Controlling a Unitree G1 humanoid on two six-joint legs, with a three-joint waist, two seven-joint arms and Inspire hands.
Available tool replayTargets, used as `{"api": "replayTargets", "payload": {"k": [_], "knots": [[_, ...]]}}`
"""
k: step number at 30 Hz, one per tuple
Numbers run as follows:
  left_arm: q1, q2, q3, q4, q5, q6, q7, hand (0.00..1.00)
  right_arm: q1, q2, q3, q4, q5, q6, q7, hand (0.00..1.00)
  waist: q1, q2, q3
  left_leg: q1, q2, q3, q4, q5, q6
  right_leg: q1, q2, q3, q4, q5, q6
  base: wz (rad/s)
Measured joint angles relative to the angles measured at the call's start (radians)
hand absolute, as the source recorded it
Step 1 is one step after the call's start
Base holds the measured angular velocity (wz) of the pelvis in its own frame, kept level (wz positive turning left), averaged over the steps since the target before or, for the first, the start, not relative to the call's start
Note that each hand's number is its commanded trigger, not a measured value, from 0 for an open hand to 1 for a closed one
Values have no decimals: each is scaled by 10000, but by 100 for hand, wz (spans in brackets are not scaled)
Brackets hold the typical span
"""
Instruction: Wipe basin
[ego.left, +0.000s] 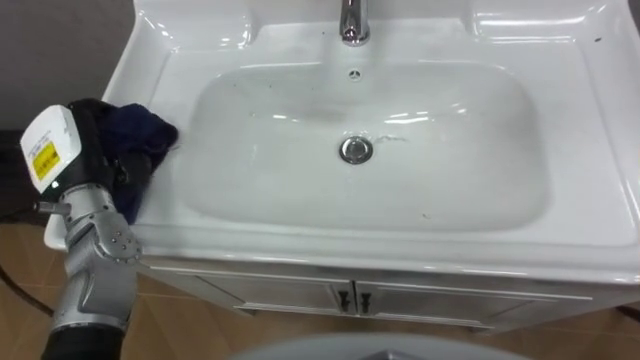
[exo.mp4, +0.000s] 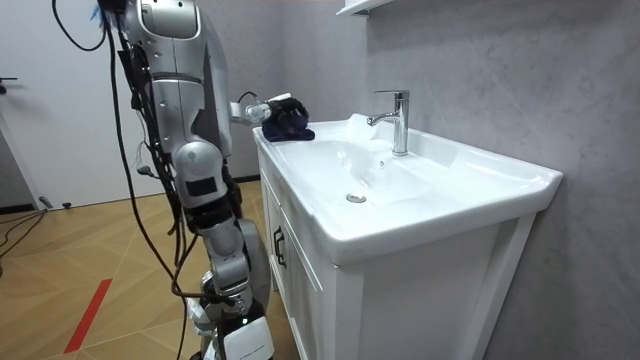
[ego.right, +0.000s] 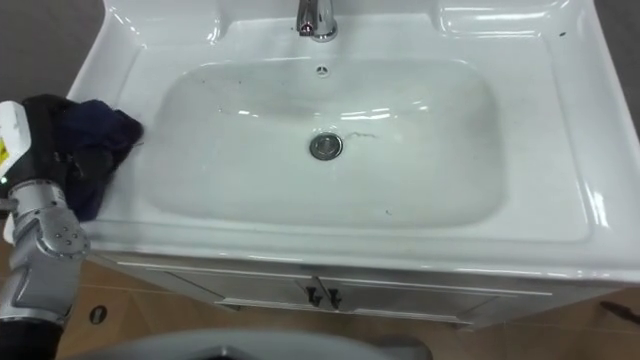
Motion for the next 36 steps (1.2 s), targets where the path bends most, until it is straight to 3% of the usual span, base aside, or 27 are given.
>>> {"api": "replayTargets", "payload": {"k": [12,22,27,31,36], "knots": [[-117,118,3,-161,1540,-186,542,0,45,-9,225,16,9,-141,4,0,-23,224,11,14,-2,112,-9,0,0,3,14,162,-81,3,4,-2],[-92,116,-7,-236,1510,-439,615,0,25,-13,344,10,8,-366,16,0,-20,207,-2,55,5,111,-43,0,0,49,10,122,-108,7,6,0],[-95,109,14,-279,-223,-661,772,0,-143,-16,339,63,108,-315,26,0,-2,43,-1,43,0,102,-91,0,0,20,9,106,-139,7,6,0],[-96,100,64,-334,-3009,-827,926,0,-179,-19,359,90,119,-300,3,0,43,-24,-34,74,-9,85,-89,0,0,47,27,104,-146,9,10,0],[-93,77,605,-781,-6511,-1069,932,0,-168,71,322,60,91,-335,-212,0,81,-106,-5,73,-4,108,-79,0,0,45,12,108,-153,9,10,0]]}}
